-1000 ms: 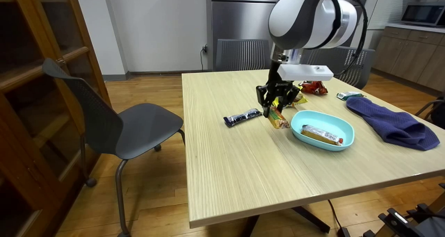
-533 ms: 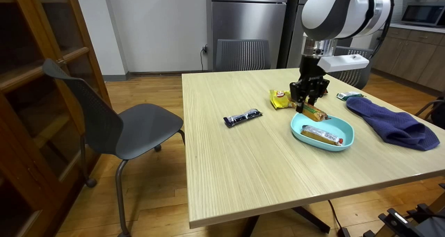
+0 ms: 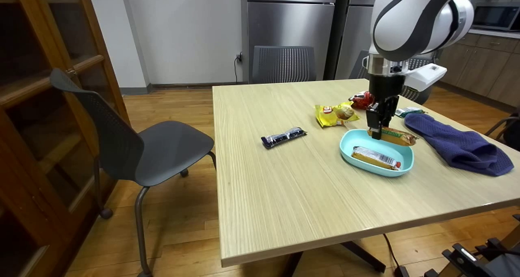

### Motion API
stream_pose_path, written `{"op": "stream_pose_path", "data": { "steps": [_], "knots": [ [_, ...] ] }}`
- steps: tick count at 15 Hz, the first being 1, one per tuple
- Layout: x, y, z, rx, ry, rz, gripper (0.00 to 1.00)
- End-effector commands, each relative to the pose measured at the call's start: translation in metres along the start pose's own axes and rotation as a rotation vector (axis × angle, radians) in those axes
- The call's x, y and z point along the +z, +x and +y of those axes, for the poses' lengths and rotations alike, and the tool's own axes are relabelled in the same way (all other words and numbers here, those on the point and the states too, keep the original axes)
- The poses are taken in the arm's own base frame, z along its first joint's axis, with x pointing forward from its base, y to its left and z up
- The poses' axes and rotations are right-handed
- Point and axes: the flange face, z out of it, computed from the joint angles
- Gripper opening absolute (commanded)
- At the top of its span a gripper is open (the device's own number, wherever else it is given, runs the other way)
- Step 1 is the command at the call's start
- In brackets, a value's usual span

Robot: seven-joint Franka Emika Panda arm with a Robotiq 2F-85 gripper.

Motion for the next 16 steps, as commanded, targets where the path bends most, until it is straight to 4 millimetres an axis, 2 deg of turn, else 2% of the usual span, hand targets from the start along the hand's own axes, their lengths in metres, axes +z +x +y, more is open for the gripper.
{"op": "stream_pose_path", "data": {
  "steps": [1, 10, 14, 15, 16],
  "knots": [
    [0.006, -0.001, 0.006, -0.130, -0.035, -0.010, 0.19],
    [0.011, 0.002, -0.010, -0.307, -0.021, 0.045, 0.19],
    [0.012, -0.006, -0.012, -0.330, -0.015, 0.047, 0.19],
    [0.012, -0.007, -0.012, -0.330, -0.014, 0.047, 0.69],
    [0.012, -0.009, -0.011, -0.326, -0.010, 0.050, 0.70]
  ]
}}
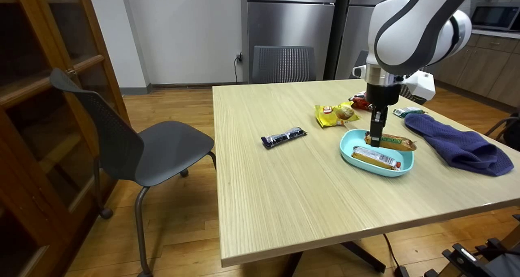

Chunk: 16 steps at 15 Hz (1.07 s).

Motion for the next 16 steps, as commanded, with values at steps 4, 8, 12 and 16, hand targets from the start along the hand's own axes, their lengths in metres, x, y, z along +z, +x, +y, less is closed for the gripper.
{"op": "stream_pose_path", "data": {
  "steps": [4, 8, 12, 16],
  "knots": [
    [-0.013, -0.013, -0.003, 0.005, 0.002, 0.046, 0.98],
    [-0.025, -0.011, -0.008, 0.060, 0.018, 0.065, 1.00],
    [-0.040, -0.002, -0.016, 0.106, 0.046, 0.096, 1.00],
    [-0.054, 0.017, -0.024, 0.141, 0.052, 0.144, 1.00]
  ]
}}
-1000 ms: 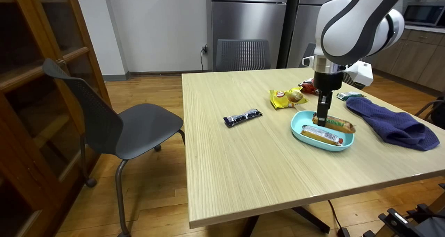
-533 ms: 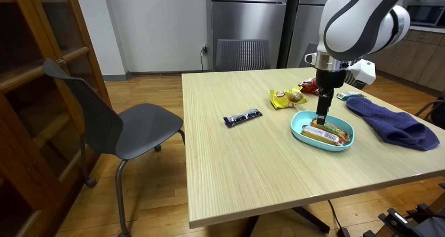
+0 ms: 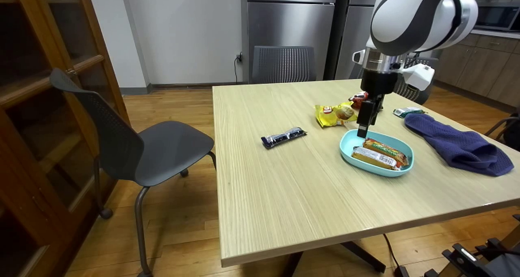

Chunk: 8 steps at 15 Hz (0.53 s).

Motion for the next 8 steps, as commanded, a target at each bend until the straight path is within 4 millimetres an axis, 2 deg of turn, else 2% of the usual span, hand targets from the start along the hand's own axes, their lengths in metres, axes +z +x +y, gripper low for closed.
{"op": "stream_pose_path", "data": {
  "steps": [1, 2, 3, 8],
  "knots": [
    [-0.019, 0.014, -0.015, 0.042, 0.008, 0.040, 1.00],
    [-0.019, 0.020, -0.019, 0.048, 0.010, 0.042, 1.00],
    [-0.009, 0.012, -0.010, 0.020, 0.008, 0.024, 1.00],
    [-0.005, 0.012, -0.011, 0.022, 0.011, 0.020, 1.00]
  ]
}}
